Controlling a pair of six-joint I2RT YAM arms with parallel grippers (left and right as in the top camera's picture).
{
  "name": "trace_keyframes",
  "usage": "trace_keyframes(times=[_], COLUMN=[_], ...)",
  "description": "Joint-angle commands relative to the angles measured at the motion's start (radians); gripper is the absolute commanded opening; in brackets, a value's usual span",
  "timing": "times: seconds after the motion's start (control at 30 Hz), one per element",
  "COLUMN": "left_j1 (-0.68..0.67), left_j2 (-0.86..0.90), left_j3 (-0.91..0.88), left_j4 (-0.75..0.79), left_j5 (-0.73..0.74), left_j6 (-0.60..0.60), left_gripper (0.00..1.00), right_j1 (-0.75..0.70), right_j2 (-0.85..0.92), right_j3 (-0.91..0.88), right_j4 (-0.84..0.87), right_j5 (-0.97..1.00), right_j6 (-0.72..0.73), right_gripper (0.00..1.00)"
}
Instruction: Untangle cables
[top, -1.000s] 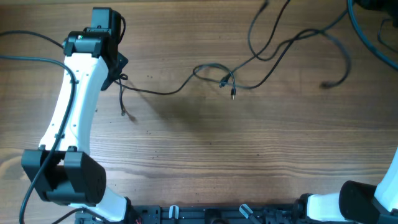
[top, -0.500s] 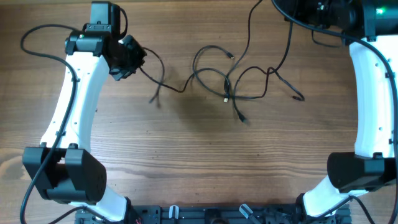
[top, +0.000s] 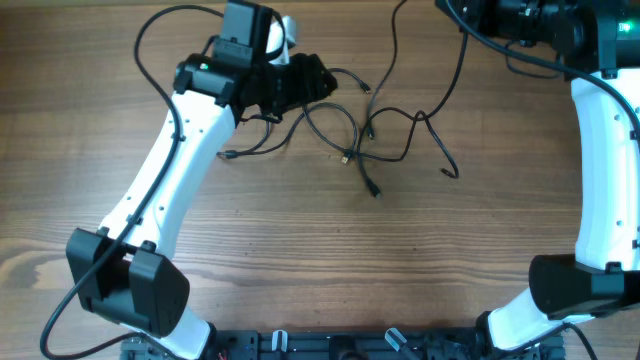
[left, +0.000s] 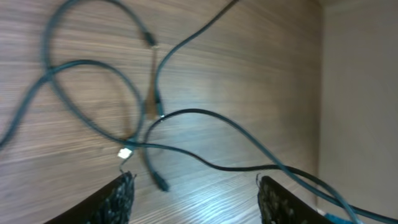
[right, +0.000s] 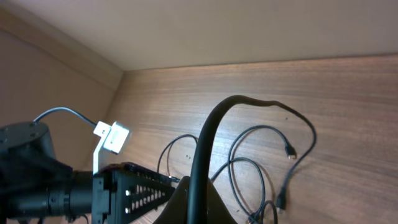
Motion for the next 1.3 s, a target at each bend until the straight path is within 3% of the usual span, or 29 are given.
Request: trace_keyframes(times=[0.0, 0.03, 0.07, 0.2, 0.4, 0.57, 0.7, 0.77, 0.8, 0.93, 1.1, 1.17, 1.27], left_j1=[-0.082, -0.101, -0.129, -0.196, -0.341, -0.400, -0.403, -0.396, -0.386, -0.277, 0.075, 0.246, 0.332], left_j2=[0.011, 0.011, 0.011, 0.014, 0.024, 0.036, 0.113, 0.124, 0.111, -0.027, -0.259, -0.291, -0.273], left_j3=[-0.001, -0.001, -0.001, -0.001, -0.001, -0.001, -0.001, -0.001, -0.001, 0.003, 0.003, 0.003, 0.003], left_j4=[0.056, 0.077, 0.108, 0.139, 0.198, 0.224, 0.226, 0.226, 0.230, 0.228, 0.141, 0.059, -0.064], left_j5=[0.099, 0.129, 0.145, 0.121, 0.034, -0.040, -0.047, -0.077, -0.082, -0.110, -0.067, -0.112, -0.130], left_j6=[0.019, 0.012, -0.069, -0.193, -0.277, -0.326, -0.352, -0.351, -0.324, -0.267, -0.326, -0.329, -0.329], left_gripper=[0.70, 0.72, 0.76, 0.77, 0.64, 0.63, 0.34, 0.06, 0.04, 0.04, 0.04, 0.04, 0.04], right_j1=[0.003, 0.003, 0.003, 0.003, 0.003, 0.003, 0.002, 0.002, 0.002, 0.002, -0.008, -0.035, -0.065], right_j2=[-0.010, -0.010, -0.010, -0.010, -0.010, -0.010, -0.010, -0.010, -0.009, 0.024, 0.079, 0.072, 0.044], right_j3=[0.012, 0.012, 0.012, 0.012, 0.012, 0.012, 0.012, 0.012, 0.012, 0.006, 0.006, 0.008, 0.015], right_j4=[-0.010, -0.013, -0.014, -0.014, -0.014, -0.015, -0.020, -0.042, -0.061, -0.118, -0.169, -0.142, -0.062], right_j5=[0.013, 0.013, 0.013, 0.013, 0.018, 0.018, 0.018, 0.079, 0.142, 0.220, 0.332, 0.300, 0.108], right_j6=[0.040, 0.040, 0.039, 0.039, 0.029, 0.019, 0.014, 0.013, 0.013, 0.016, 0.041, 0.039, -0.011], right_gripper=[0.04, 0.04, 0.04, 0.04, 0.04, 0.04, 0.04, 0.04, 0.04, 0.04, 0.04, 0.04, 0.04])
